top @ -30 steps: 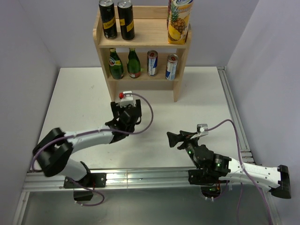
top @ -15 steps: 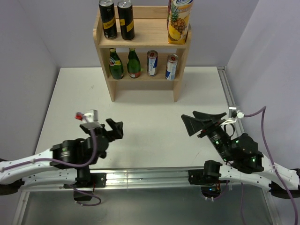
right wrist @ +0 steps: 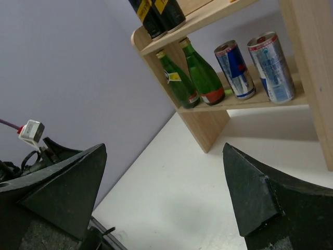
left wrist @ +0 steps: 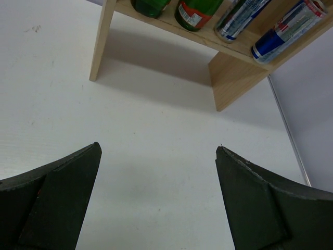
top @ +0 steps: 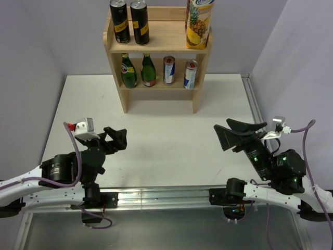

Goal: Place and organize the beverage onto the shelf

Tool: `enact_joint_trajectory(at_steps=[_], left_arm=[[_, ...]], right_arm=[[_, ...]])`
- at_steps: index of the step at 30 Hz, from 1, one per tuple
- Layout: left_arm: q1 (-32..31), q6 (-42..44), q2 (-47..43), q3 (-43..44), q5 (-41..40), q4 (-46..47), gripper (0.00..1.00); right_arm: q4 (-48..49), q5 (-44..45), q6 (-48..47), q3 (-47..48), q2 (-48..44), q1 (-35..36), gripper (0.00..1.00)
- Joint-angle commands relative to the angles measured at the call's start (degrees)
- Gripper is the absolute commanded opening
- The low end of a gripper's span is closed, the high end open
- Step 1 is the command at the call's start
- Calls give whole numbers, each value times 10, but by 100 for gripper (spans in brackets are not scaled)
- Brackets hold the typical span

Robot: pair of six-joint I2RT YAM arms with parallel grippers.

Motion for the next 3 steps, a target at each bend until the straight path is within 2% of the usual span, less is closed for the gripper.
enact_joint_trajectory(at_steps=[1, 3], left_arm=[[-4, 21, 3, 20, -16, -7, 99], [-4, 23, 1, 20, -16, -5, 99]], right_arm=[[-13, 18, -12, 10, -12, 4, 100], [-20, 28, -12, 15, -6, 4, 100]])
